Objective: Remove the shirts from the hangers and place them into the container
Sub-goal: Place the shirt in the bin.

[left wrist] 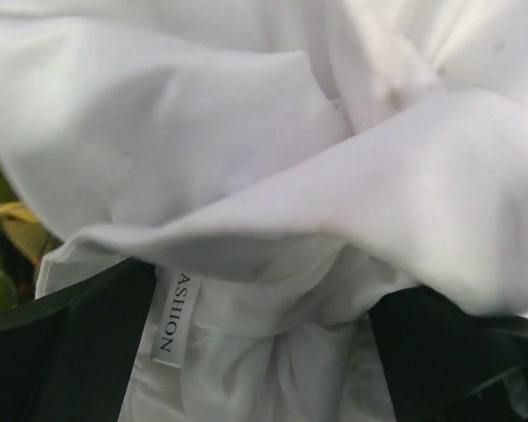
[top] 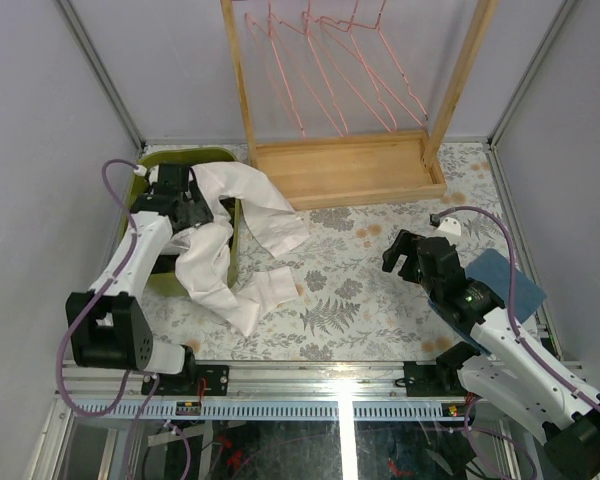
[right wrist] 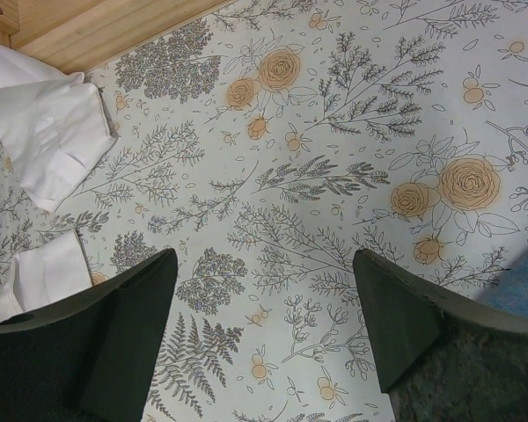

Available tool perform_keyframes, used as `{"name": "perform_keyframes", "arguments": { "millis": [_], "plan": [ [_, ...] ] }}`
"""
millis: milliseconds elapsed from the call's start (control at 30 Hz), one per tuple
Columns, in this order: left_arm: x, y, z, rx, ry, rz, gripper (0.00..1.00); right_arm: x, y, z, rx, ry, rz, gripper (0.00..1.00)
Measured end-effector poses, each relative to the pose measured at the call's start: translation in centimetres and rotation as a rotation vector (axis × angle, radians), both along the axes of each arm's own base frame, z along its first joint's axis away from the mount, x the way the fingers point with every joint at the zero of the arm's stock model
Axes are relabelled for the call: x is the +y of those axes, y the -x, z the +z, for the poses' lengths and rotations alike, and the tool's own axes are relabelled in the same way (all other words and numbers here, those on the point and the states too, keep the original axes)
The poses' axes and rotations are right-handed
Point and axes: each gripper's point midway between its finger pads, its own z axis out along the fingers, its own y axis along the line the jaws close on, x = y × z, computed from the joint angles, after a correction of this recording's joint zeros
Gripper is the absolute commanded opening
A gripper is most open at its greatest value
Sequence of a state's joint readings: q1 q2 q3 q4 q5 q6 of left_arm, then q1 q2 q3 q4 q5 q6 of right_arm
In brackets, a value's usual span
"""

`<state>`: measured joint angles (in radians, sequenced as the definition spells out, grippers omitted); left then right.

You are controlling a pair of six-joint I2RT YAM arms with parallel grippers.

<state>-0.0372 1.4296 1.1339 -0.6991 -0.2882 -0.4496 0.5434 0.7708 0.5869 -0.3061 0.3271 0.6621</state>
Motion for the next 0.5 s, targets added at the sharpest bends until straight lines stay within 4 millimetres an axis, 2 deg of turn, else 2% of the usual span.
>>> {"name": "perform_keyframes", "arguments": {
  "millis": [67, 200, 267, 400, 500],
  "plan": [
    [0.0, 0.0, 2.3, -0.046, 0.000, 0.000, 1.00, 0.0, 0.0, 0.0, 0.000, 0.000, 0.000, 0.88],
    [0.0, -0.6, 8.2, -0.196, 0.003, -0.007, 1.00, 0.2, 0.0, -0.1, 0.005, -0.002, 0.006, 0.89],
    [-0.1, -0.2, 10.3, -0.252, 0.006, -0.013, 1.00, 0.2, -0.1, -0.3, 0.013, 0.002, 0.007, 0.89],
    [-0.5, 0.8, 12.3, -0.293, 0.022, -0.035, 1.00, 0.4, 0.0, -0.8, 0.030, 0.006, 0.015, 0.89],
    [-1.8, 1.4, 13.1, -0.305, 0.073, -0.100, 1.00, 0.5, 0.0, -0.9, 0.035, 0.003, 0.021, 0.88]
  ]
}}
